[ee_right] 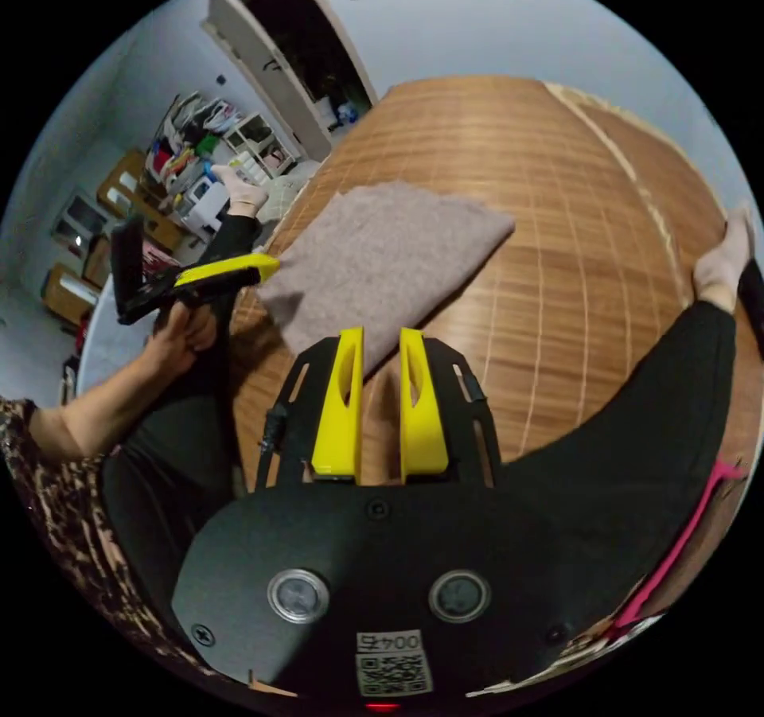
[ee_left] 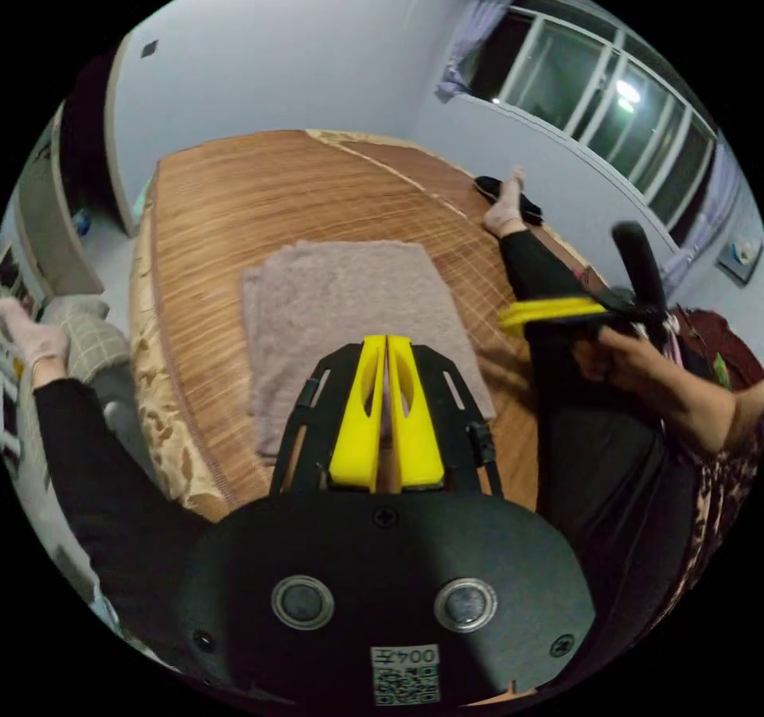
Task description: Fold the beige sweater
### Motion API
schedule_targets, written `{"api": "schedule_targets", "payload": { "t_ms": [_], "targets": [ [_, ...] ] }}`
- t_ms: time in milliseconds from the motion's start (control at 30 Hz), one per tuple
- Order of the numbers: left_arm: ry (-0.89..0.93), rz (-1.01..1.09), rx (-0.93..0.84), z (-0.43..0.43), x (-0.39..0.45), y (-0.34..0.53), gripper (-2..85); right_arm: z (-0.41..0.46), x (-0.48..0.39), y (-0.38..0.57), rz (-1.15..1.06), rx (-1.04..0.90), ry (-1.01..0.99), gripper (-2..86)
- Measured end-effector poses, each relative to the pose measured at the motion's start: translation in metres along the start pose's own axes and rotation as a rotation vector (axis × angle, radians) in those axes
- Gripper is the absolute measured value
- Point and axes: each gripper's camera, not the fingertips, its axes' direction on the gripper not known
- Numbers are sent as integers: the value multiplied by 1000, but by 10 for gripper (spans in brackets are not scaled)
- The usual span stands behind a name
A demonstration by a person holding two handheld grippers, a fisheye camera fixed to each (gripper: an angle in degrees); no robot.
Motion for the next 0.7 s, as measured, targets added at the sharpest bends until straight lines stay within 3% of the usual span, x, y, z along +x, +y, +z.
{"api": "schedule_targets", "payload": {
  "t_ms": [233, 467, 700],
  "targets": [
    [16, 267, -143, 46, 78, 11, 10, 21, -31, -19, -121, 18, 108, 52],
    [27, 342, -286, 76, 105, 23, 16, 41, -48, -21, -116, -28, 123, 44],
    [-13, 376, -274, 82, 121, 36, 19, 54, -63, -11, -148, -44, 146, 34]
  ]
}}
